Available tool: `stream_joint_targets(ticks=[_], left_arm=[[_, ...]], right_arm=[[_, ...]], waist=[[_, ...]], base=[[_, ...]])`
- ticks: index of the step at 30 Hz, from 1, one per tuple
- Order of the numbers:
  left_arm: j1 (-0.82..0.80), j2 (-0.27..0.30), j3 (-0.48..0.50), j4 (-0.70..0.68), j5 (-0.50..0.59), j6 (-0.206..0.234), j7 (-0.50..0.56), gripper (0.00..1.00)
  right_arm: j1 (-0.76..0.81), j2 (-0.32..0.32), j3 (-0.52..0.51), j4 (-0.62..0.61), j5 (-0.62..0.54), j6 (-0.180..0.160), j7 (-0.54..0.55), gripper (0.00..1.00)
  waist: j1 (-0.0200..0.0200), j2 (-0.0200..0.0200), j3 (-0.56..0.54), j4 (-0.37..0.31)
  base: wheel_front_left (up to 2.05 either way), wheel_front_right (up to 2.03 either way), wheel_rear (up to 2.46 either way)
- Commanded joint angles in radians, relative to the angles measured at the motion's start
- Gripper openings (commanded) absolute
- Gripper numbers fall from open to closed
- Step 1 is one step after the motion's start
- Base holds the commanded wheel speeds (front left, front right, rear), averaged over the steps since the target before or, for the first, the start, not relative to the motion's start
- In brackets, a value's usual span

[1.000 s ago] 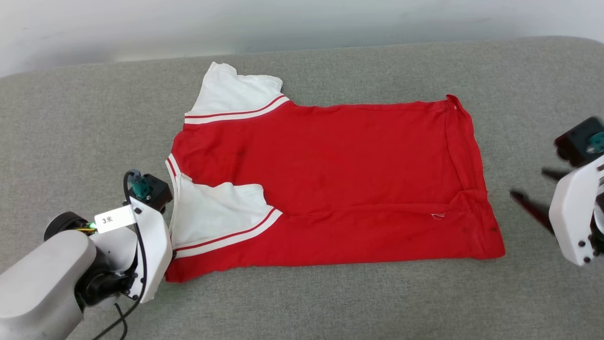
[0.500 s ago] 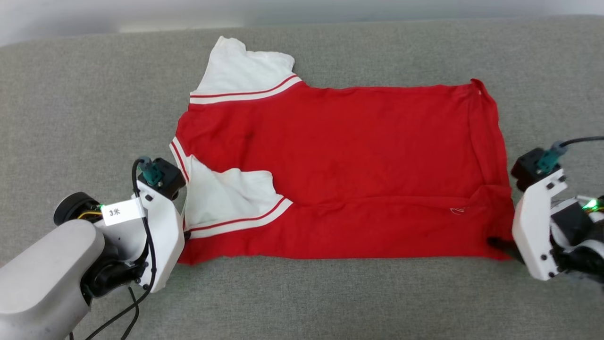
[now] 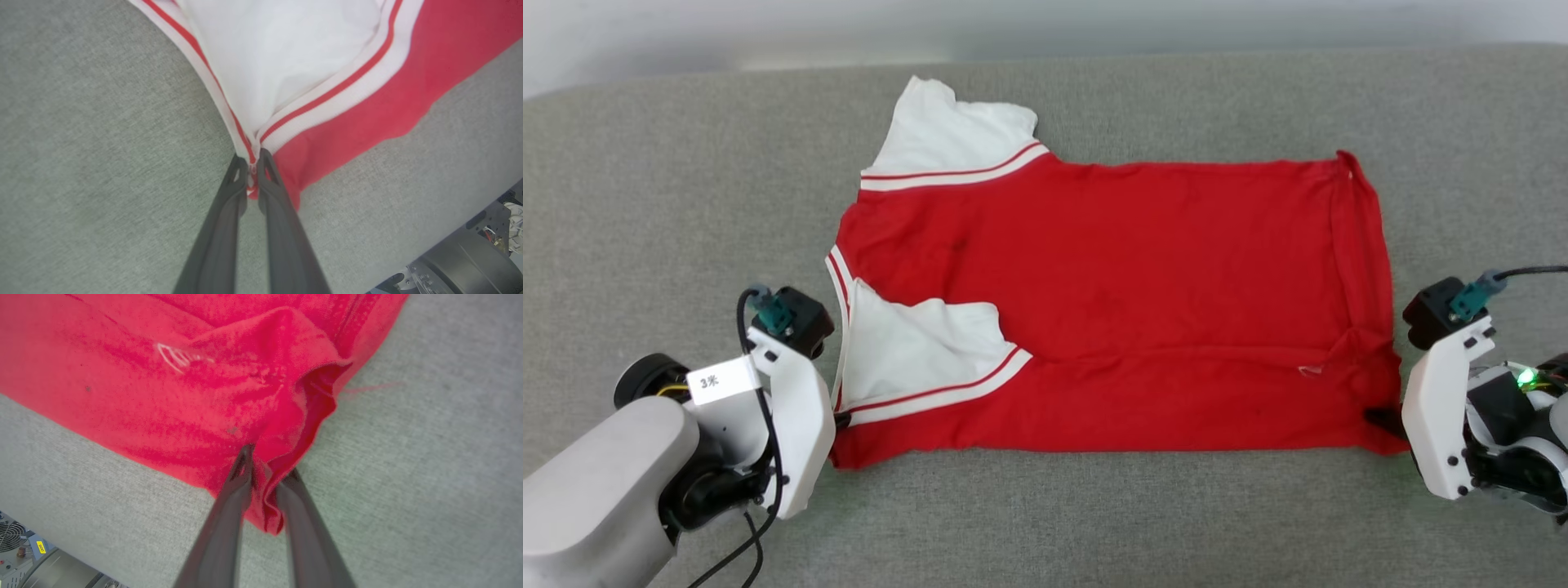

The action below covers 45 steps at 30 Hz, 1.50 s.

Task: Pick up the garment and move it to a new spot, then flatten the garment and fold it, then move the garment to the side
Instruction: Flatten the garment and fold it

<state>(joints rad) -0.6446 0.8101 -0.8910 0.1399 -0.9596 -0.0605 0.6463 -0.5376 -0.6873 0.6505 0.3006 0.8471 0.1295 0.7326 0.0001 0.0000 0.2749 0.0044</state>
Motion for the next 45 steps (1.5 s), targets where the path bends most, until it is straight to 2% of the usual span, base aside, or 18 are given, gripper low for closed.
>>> stream_joint_targets(ticks=[1,10,16,20,26,27,28,29,34,39,42,45], left_arm=[[0.022,0.009,0.005,0.000,-0.010,0.004,-0.006,0.00],[0.098,0.057,-0.008,-0.054,-0.047,0.014,0.005,0.00],[0.181,0.098,-0.027,-0.112,-0.077,0.032,0.006,0.00],[0.233,0.117,-0.037,-0.127,-0.088,0.050,-0.006,0.00],[0.270,0.101,-0.049,-0.112,-0.090,0.061,-0.027,0.00],[0.271,0.100,-0.050,-0.107,-0.085,0.064,-0.031,0.00],[0.269,0.100,-0.048,-0.103,-0.075,0.070,-0.040,0.44],[0.264,0.100,-0.038,-0.102,-0.071,0.075,-0.058,1.00],[0.240,0.131,0.008,-0.135,-0.070,0.087,-0.113,1.00],[0.180,0.160,0.079,-0.179,-0.049,0.106,-0.177,1.00],[0.123,0.162,0.114,-0.180,-0.013,0.116,-0.217,1.00],[0.058,0.135,0.145,-0.164,0.009,0.118,-0.248,1.00]], right_arm=[[0.002,-0.025,0.017,-0.008,0.015,0.001,-0.013,0.00],[0.070,-0.152,0.042,-0.113,0.067,0.001,-0.075,0.00],[0.183,-0.206,0.042,-0.177,0.094,0.001,-0.096,0.00],[0.255,-0.212,0.026,-0.185,0.098,0.001,-0.108,0.00],[0.308,-0.161,0.010,-0.149,0.083,0.001,-0.119,0.00],[0.310,-0.151,0.006,-0.142,0.078,0.001,-0.128,0.50],[0.309,-0.141,-0.001,-0.137,0.071,0.001,-0.138,1.00],[0.307,-0.133,-0.005,-0.134,0.065,0.001,-0.145,1.00],[0.287,-0.131,-0.056,-0.163,0.001,0.001,-0.236,1.00],[0.287,-0.115,-0.153,-0.219,-0.070,0.001,-0.363,1.00],[0.286,-0.079,-0.227,-0.252,-0.131,0.001,-0.444,1.00],[0.297,-0.014,-0.321,-0.282,-0.209,0.001,-0.526,1.00]], waist=[[-0.0001,0.0000,-0.038,-0.008],[-0.0001,0.0000,-0.119,-0.009],[-0.0001,0.0000,-0.141,-0.011],[-0.0001,0.0000,-0.139,-0.010],[-0.0001,0.0000,-0.117,-0.012],[-0.0001,0.0000,-0.115,-0.013],[-0.0001,0.0000,-0.114,-0.013],[-0.0001,0.0000,-0.114,-0.014],[-0.0001,0.0000,-0.128,-0.017],[-0.0001,0.0000,-0.135,-0.018],[-0.0001,0.0000,-0.123,-0.028],[-0.0001,0.0000,-0.097,-0.039]], base=[[0.00,0.00,0.00],[0.00,0.00,0.00],[0.00,0.00,0.00],[0.00,0.00,0.00],[0.00,0.00,0.00],[0.00,0.00,0.00],[0.00,0.00,0.00],[0.00,0.00,0.00],[0.00,0.00,0.00],[0.00,0.00,0.00],[0.00,0.00,0.00],[0.00,0.00,0.00]])
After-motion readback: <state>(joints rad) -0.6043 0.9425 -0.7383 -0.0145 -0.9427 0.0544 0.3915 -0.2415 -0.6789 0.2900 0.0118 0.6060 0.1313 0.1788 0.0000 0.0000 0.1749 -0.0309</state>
